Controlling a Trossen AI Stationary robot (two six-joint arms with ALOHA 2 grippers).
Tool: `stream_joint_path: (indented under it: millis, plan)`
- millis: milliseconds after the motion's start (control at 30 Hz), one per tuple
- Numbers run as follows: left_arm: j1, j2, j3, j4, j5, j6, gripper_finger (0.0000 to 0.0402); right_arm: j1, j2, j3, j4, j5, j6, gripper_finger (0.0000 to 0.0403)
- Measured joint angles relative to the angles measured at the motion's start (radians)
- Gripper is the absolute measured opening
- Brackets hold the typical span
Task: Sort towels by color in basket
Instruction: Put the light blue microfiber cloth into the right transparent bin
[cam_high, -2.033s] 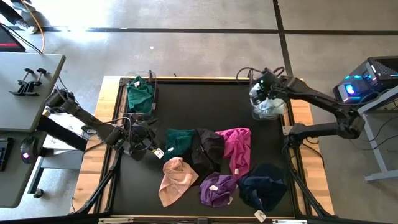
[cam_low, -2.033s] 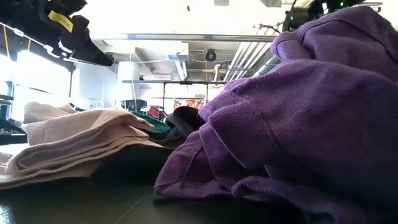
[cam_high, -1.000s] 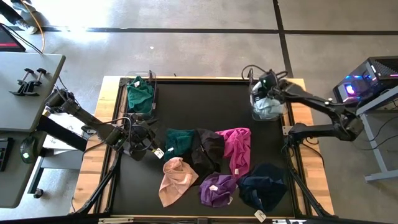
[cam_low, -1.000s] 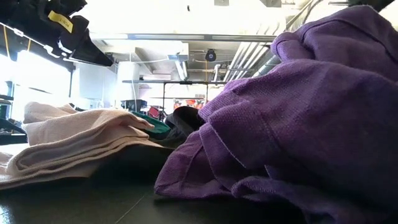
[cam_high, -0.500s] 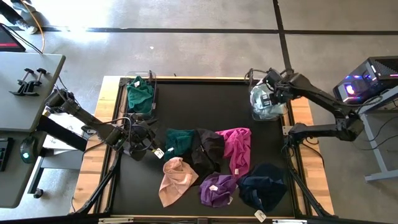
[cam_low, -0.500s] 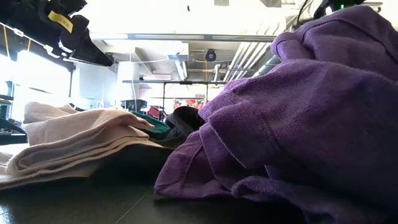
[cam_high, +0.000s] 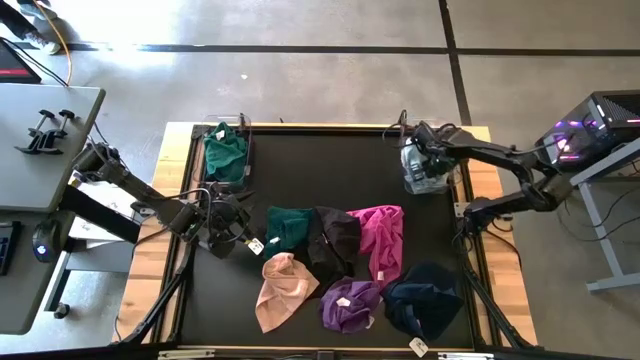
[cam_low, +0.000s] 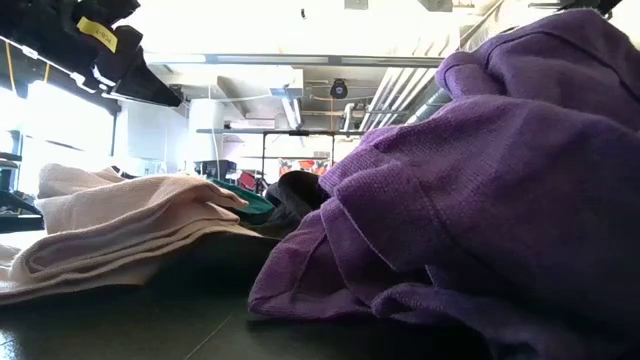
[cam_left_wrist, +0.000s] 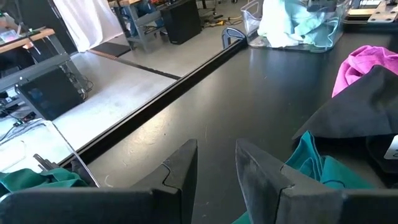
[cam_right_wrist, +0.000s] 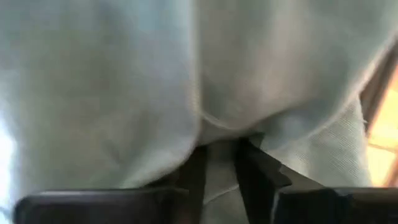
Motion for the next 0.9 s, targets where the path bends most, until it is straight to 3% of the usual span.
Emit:
stream_joint_path:
  millis: [233, 400, 567, 767, 900]
  plan:
    - [0.0, 0.0, 0.0, 0.001, 0.0, -0.011, 0.0096, 0.004, -0.05, 0.224, -0.303, -0.007, 0.012, 0.0133]
    - [0.0, 0.0, 0.0, 0.005, 0.005, -0.021, 0.0096, 0.027, -0.097, 0.33, -0.313, 0.053, -0.034, 0.0135]
    - [0.0, 0.0, 0.0, 0.023, 0.008, -0.02, 0.0096, 0.033, -0.109, 0.266, -0.094, 0.089, -0.071, 0.0135]
    - [0.0, 0.0, 0.0, 0.024, 0.025, -0.02, 0.0096, 0.033, -0.108, 0.014, 0.445, 0.101, -0.032, 0.0135]
    - [0.001, 0.0, 0.0, 0.024, 0.025, -0.014, 0.0096, 0.033, -0.108, -0.142, 0.662, 0.102, 0.044, 0.0131]
